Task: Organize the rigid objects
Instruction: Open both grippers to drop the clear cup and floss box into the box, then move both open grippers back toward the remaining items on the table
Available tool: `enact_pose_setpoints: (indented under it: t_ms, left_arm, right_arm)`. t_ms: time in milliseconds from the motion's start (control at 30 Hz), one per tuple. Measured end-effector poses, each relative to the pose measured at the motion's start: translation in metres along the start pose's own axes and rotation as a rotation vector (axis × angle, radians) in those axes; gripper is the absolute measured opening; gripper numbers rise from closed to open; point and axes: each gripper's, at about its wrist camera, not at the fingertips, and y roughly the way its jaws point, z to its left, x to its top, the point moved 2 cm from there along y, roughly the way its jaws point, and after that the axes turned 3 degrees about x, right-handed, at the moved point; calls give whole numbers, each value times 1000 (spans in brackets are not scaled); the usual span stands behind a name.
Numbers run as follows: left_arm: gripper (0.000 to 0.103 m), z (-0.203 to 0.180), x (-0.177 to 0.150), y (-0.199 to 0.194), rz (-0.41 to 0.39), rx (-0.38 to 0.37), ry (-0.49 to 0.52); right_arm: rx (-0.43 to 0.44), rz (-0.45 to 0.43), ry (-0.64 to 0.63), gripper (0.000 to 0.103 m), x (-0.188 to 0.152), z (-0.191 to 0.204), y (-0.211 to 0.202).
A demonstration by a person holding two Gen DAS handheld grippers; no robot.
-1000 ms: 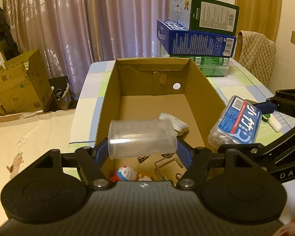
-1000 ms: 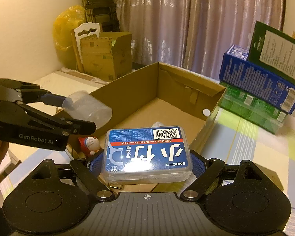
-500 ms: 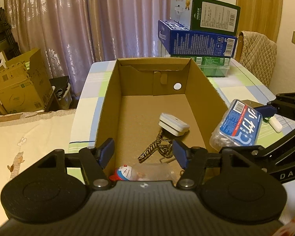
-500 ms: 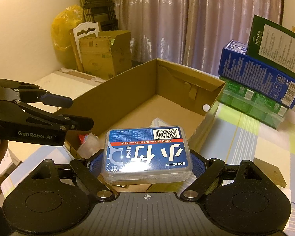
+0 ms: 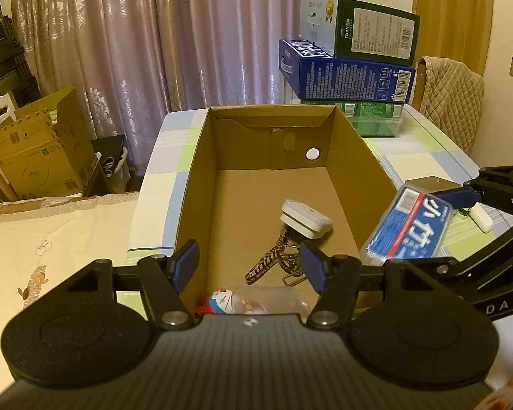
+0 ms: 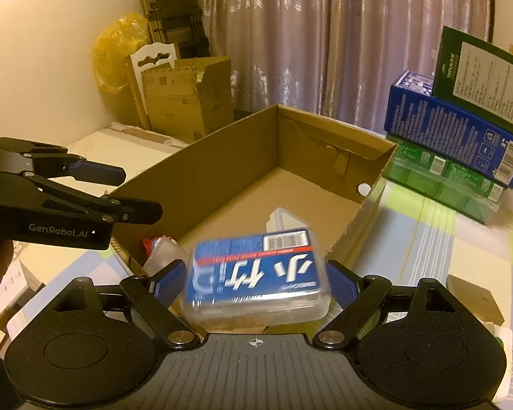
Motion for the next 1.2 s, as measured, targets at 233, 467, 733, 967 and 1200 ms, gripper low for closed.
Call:
enact_pose_setpoints:
  t_ms: [233, 467, 733, 967, 1200]
  left_arm:
    - [60, -2, -1, -3, -2, 5, -5]
    - [60, -6, -5, -14, -9, 9, -25]
    - [60, -24, -1, -34, -31, -6, -48]
    - [60, -54, 4, -57, -60, -37, -51]
    - [60, -92, 11, -76, -89, -93, -50]
  right_arm:
    - [-6, -11, 20, 84, -4, -8, -11]
    - [-28, -32, 84, 84, -18, -23, -36]
    - [-96, -73, 174, 84, -31, -43, -80]
    - [-178, -141, 227, 84, -43, -61, -130]
    - [-294, -193, 291, 84, -71, -86, -188]
